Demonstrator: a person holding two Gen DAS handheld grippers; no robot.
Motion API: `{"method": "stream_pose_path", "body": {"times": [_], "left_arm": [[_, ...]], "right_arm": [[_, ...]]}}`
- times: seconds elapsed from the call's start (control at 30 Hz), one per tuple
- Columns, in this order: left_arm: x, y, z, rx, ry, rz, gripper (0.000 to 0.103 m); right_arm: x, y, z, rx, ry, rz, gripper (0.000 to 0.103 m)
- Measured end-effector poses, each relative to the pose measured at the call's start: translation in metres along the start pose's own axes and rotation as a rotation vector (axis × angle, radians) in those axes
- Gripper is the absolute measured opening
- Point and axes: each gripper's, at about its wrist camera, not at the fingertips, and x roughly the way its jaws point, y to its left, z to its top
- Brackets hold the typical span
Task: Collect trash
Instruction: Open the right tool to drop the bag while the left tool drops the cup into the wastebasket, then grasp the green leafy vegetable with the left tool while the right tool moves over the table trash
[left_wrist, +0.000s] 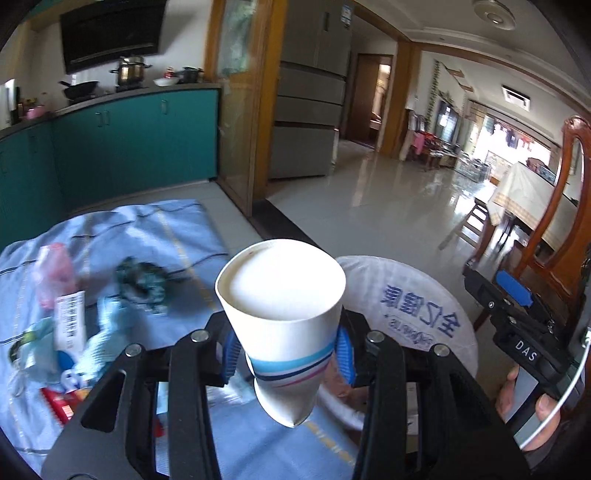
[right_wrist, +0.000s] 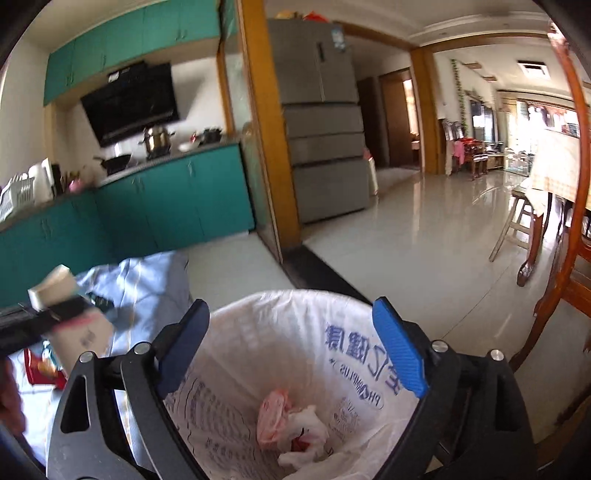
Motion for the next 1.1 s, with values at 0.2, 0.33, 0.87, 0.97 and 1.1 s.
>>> {"method": "stream_pose_path", "body": {"times": [0.2, 0.33, 0.87, 0.97, 1.1], "left_arm": [[0.044, -0.036, -0.007, 0.006, 0.065, -0.137, 0.066], [0.036, -0.029, -0.01, -0.01, 0.038, -0.108, 0.071], [-0.089, 0.166, -0.051, -0.271, -0.064, 0.48, 0.08], [-0.1, 0.192, -0.059, -0.334, -0.05, 0.513, 0.082], [-0.108, 0.208, -0.067, -0.342, -0.033, 0.514, 0.086]], "right_arm": [[0.0, -0.006, -0.001, 0.003, 0.001, -0.008, 0.089], [0.008, -0.003, -0.004, -0.011, 0.032, 0.004, 0.09], [0.048, 0.169, -0.018, -0.31, 0.198, 0.364, 0.09], [0.054, 0.215, -0.034, -0.426, 0.237, 0.387, 0.09], [0.055, 0.251, -0.052, -0.54, 0.278, 0.388, 0.09]]}}
